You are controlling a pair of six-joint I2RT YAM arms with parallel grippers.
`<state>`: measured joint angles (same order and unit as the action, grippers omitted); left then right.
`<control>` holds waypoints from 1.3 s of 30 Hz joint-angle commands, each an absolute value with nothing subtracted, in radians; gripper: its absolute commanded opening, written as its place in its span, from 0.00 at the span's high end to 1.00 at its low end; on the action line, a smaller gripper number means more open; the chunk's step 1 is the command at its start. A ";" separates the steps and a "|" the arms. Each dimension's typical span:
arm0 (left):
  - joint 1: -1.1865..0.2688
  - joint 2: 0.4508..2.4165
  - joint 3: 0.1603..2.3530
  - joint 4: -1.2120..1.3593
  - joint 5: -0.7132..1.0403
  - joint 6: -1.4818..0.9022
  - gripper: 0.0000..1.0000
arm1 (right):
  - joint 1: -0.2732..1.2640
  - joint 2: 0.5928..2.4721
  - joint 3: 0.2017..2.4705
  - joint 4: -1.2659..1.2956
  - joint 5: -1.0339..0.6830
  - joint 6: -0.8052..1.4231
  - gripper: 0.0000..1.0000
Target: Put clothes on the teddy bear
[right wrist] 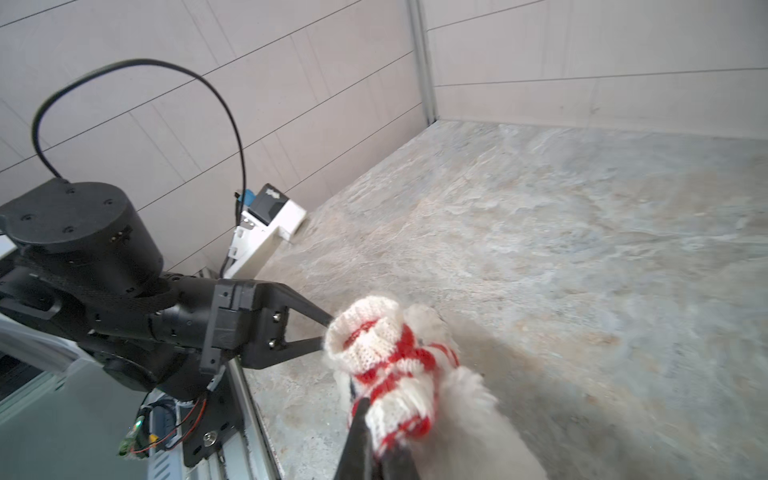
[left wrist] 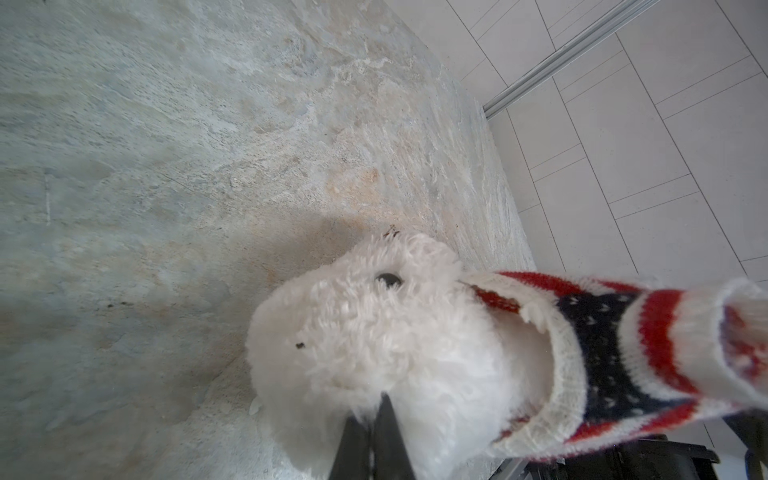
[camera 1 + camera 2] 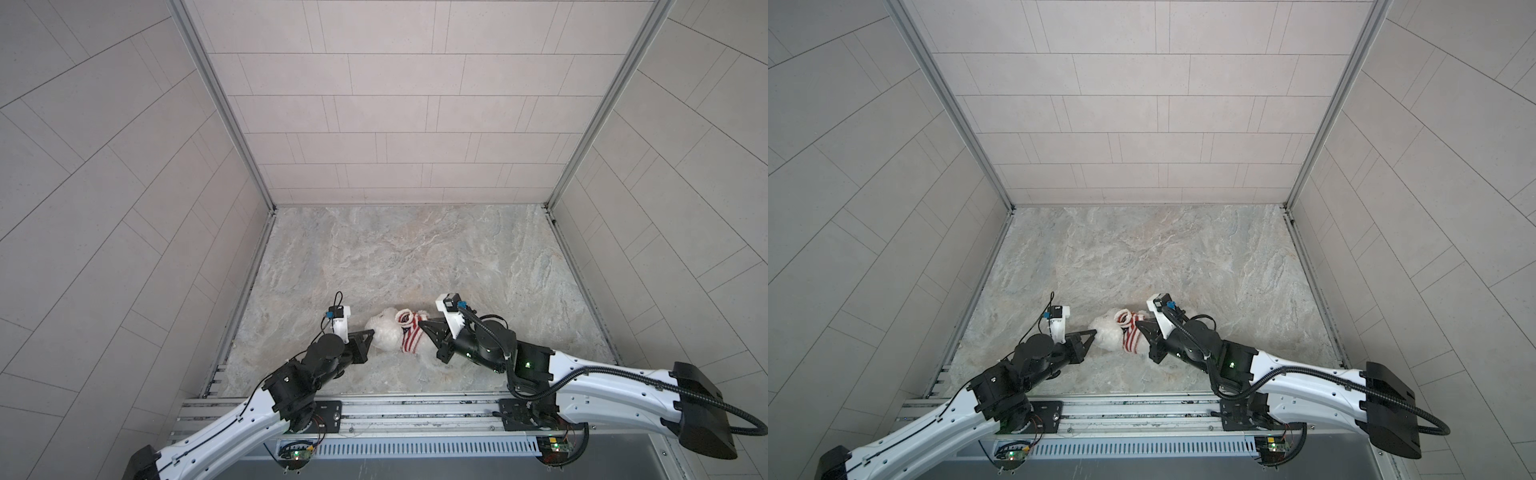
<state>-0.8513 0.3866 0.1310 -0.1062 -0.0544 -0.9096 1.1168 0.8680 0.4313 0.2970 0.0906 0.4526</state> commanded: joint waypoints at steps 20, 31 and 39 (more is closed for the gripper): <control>-0.849 0.387 0.110 -0.166 -0.112 -0.754 1.00 | 1.163 0.921 0.345 0.284 0.211 0.476 0.90; -0.849 0.417 0.136 -0.180 -0.117 -0.653 1.00 | 1.199 0.951 0.348 0.308 0.324 0.463 0.87; -0.849 0.398 0.130 -0.194 -0.130 -0.655 1.00 | 1.200 0.878 0.318 0.113 0.483 0.585 0.88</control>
<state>-0.8547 0.4122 0.1120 -0.1555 -0.1013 -0.6750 1.1969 0.9058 0.3351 0.1970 0.3840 0.5144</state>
